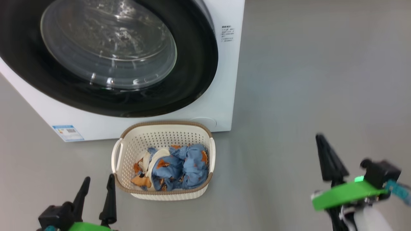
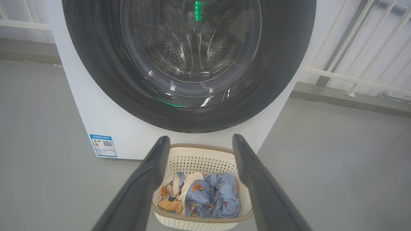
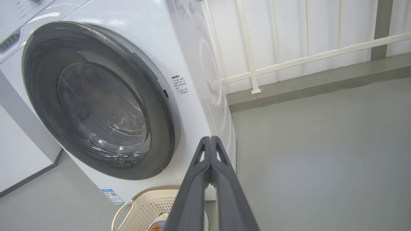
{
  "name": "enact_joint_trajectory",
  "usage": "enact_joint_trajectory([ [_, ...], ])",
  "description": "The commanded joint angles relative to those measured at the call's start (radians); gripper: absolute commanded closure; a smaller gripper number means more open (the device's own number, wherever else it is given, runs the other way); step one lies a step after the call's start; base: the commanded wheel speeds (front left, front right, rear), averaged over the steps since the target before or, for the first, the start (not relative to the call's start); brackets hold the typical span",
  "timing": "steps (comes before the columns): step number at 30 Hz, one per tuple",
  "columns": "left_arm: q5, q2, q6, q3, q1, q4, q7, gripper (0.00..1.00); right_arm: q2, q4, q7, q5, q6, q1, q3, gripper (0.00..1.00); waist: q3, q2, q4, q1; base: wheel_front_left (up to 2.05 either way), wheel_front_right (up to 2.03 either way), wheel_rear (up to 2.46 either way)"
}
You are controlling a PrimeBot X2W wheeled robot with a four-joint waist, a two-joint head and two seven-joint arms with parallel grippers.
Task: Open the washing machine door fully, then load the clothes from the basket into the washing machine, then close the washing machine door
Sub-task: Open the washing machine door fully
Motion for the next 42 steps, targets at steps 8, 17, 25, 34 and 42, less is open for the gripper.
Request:
enact_joint_trajectory([
  [8,-0.022,0.003,-0.002,0.015,-0.096,-0.029,-0.014,0.00,0.003,-0.026,-0.012,0.109,0.002,-0.250,-0.004,1.00,0.080,-0.0001,0.056,0.0000,0.00,0.00,0.00],
  [17,-0.037,-0.011,-0.002,-0.025,-0.148,-0.023,-0.014,0.00,-0.054,0.036,-0.012,0.192,0.002,-0.448,-0.009,1.00,0.138,-0.0001,0.126,0.0000,0.00,0.00,0.00],
  [25,-0.050,-0.018,-0.002,-0.056,-0.188,-0.021,-0.014,0.00,-0.112,0.103,-0.012,0.277,0.002,-0.617,0.038,1.00,0.191,-0.0001,0.185,0.0000,0.00,0.00,0.00],
  [34,-0.073,-0.023,-0.002,-0.097,-0.214,-0.021,-0.014,0.00,-0.227,0.204,0.009,0.609,0.002,-0.765,0.223,1.00,0.235,-0.0001,0.247,0.0000,0.00,0.00,0.00],
  [42,-0.087,-0.026,-0.002,-0.118,-0.233,-0.024,-0.014,0.00,-0.307,0.226,0.142,0.884,0.002,-0.856,0.325,1.00,0.278,-0.0001,0.275,0.0000,0.00,0.00,0.00],
])
